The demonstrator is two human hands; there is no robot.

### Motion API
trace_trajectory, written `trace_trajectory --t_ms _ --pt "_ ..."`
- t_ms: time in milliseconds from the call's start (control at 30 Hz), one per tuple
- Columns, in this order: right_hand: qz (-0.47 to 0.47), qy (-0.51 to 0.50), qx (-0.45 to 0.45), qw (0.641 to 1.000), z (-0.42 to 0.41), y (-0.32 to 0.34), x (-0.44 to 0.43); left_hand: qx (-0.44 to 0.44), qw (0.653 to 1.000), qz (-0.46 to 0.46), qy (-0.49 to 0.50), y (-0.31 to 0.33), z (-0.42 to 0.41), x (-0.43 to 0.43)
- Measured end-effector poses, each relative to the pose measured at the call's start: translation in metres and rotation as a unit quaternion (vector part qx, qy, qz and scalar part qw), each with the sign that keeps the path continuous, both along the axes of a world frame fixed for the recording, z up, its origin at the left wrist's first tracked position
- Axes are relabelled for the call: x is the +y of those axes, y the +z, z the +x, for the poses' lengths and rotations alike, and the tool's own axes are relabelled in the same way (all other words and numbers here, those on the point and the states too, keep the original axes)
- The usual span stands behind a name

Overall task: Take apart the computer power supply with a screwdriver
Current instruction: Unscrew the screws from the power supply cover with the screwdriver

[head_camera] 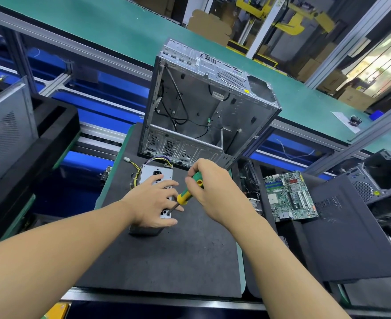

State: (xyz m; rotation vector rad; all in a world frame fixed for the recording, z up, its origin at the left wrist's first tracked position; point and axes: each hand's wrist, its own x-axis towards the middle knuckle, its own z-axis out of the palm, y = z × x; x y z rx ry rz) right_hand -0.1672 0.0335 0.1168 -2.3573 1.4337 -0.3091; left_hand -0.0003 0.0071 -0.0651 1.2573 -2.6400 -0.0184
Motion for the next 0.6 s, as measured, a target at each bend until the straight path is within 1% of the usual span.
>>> trace_trajectory --t_ms 133,367,600 --pt "0.005 -0.005 0.011 1.0 0.001 0.0 0.0 0.012 1.0 0.0 0.0 0.001 -0.001 0.0" --pt "0.009 -0.028 0.019 0.999 -0.004 -0.001 -0.001 -0.017 1.0 0.013 0.011 -0.001 0.0 0.0" --pt "0.005 -0.061 0.011 0.998 -0.01 -0.006 -0.003 -0.022 0.999 0.021 0.016 -0.001 0.0 -0.001"
